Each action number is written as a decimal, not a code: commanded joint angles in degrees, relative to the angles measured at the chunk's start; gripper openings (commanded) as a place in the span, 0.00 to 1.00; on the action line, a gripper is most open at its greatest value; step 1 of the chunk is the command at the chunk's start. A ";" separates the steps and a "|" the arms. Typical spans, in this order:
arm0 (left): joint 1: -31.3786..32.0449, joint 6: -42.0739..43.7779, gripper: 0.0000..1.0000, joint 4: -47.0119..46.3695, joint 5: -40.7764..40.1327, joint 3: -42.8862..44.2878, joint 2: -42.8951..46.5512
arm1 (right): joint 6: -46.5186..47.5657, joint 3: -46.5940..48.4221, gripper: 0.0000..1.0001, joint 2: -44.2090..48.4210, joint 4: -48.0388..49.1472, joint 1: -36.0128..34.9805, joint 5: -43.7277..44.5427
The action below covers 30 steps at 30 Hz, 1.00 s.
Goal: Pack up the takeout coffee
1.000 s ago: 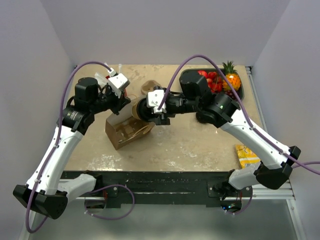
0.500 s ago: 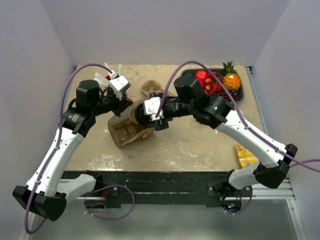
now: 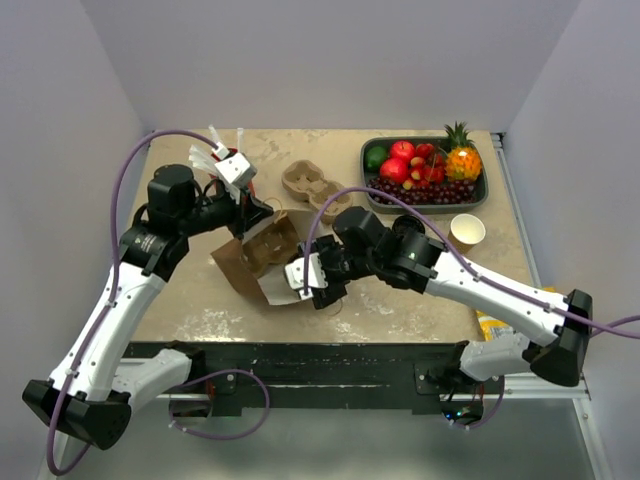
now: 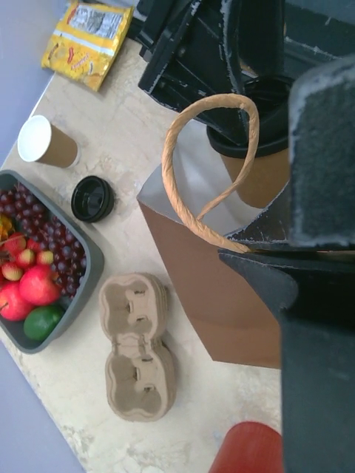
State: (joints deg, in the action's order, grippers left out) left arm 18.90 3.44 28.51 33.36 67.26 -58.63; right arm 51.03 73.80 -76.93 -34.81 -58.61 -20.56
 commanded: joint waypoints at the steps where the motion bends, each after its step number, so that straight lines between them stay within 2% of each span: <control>1: 0.26 -4.66 0.00 -4.16 5.03 -3.36 2.38 | 1.53 -4.53 0.00 5.03 9.57 -2.99 7.01; 7: 0.18 -7.13 0.00 -5.22 7.24 -5.48 2.91 | 5.92 0.81 0.00 -1.46 10.29 -4.32 9.83; 15: 0.18 -8.89 0.00 -5.84 7.42 -8.02 3.96 | 8.30 1.08 0.00 -6.56 11.69 -4.41 11.50; 19: 0.09 -8.98 0.00 -5.57 8.29 -7.76 3.35 | 10.84 0.74 0.00 -6.84 14.14 -4.58 13.96; 25: -0.70 -11.09 0.00 -6.19 11.10 -7.41 1.94 | 13.92 1.60 0.00 -7.27 16.88 -4.50 13.00; 30: -1.32 -11.35 0.00 -5.58 17.51 -6.98 -0.25 | 24.62 0.82 0.00 -6.57 13.80 -2.92 9.58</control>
State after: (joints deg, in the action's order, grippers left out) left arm 18.37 -6.02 24.77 44.07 59.46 -57.47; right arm 66.19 73.08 -84.86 -21.47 -62.87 -8.51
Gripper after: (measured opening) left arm 0.029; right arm 0.730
